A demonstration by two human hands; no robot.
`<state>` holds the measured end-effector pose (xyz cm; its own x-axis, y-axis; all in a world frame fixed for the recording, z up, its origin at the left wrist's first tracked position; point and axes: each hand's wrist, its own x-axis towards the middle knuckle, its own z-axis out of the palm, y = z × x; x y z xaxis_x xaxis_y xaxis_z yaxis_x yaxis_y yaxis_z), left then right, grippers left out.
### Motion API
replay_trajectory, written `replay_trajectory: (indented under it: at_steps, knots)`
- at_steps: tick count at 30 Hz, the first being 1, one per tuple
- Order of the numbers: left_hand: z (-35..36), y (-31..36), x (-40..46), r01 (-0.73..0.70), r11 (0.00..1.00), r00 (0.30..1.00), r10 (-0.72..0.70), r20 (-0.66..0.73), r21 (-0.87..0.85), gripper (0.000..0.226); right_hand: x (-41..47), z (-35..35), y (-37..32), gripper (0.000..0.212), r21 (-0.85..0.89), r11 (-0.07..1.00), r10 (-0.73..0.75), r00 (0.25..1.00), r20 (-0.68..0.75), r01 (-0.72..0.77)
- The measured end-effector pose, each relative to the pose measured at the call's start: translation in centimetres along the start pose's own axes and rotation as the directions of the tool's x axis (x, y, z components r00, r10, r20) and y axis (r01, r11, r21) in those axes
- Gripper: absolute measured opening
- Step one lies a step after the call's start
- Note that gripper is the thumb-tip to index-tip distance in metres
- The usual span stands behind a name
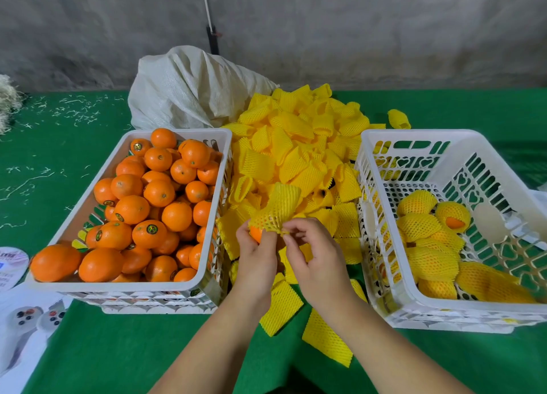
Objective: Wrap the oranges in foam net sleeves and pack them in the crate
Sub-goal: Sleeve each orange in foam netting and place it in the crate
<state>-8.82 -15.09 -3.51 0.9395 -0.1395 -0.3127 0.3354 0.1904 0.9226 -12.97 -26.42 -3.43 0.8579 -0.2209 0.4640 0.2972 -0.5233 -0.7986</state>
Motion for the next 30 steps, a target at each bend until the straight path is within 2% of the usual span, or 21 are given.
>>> replay_trajectory:
  at_steps: [3, 6, 8, 12, 15, 18, 21, 25, 28, 30]
  knots:
    - [0.6, 0.2, -1.2, 0.088, 0.979, 0.986, -0.059, 0.157, -0.184, 0.032, -0.1, 0.2, -0.2, 0.049, -0.037, 0.998, 0.059, 0.998, 0.032, -0.058]
    - [0.8, 0.8, -1.3, 0.148, 0.931, 0.979, -0.089, 0.184, -0.334, 0.032, 0.2, -0.1, 0.5, 0.073, -0.146, 0.987, 0.077, 0.991, 0.113, -0.06]
    - [0.6, 1.4, -1.1, 0.184, 0.926, 0.972, -0.122, 0.201, -0.328, 0.035, 0.5, -0.4, 1.2, 0.081, -0.161, 0.98, 0.133, 0.986, 0.096, -0.116]
    - [-0.3, 1.2, -0.5, 0.142, 0.987, 0.971, -0.123, 0.207, -0.078, 0.026, 0.8, -1.0, 1.9, 0.083, -0.064, 0.96, 0.275, 0.96, 0.058, -0.272]
    - [-1.0, 0.6, -0.2, -0.065, 0.988, 0.984, 0.041, 0.171, 0.139, 0.033, 0.8, -1.8, 2.1, 0.078, 0.013, 0.943, 0.333, 0.942, 0.032, -0.334]
    - [-1.7, -0.1, 0.2, -0.266, 0.913, 0.962, 0.23, 0.15, 0.308, 0.02, 0.9, -2.4, 2.1, 0.075, 0.059, 0.923, 0.38, 0.925, 0.013, -0.38]
    - [-1.7, -0.4, 0.4, -0.363, 0.852, 0.932, 0.328, 0.156, 0.378, 0.008, 0.5, -2.2, 2.5, 0.071, 0.147, 0.894, 0.424, 0.905, 0.029, -0.423]
    - [-1.8, 0.1, 0.2, -0.459, 0.788, 0.888, 0.421, 0.185, 0.41, 0.006, -0.2, -0.7, 2.9, 0.062, 0.402, 0.745, 0.564, 0.824, 0.048, -0.533]
    - [-2.1, 0.3, -0.2, -0.551, 0.668, 0.831, 0.492, 0.258, 0.501, 0.005, -0.1, -0.3, 2.7, 0.056, 0.403, 0.77, 0.554, 0.832, -0.037, -0.495]
    - [-2.1, 0.4, -0.5, -0.584, 0.614, 0.805, 0.521, 0.282, 0.531, 0.01, -0.1, -0.2, 2.6, 0.053, 0.379, 0.79, 0.531, 0.847, -0.029, -0.482]
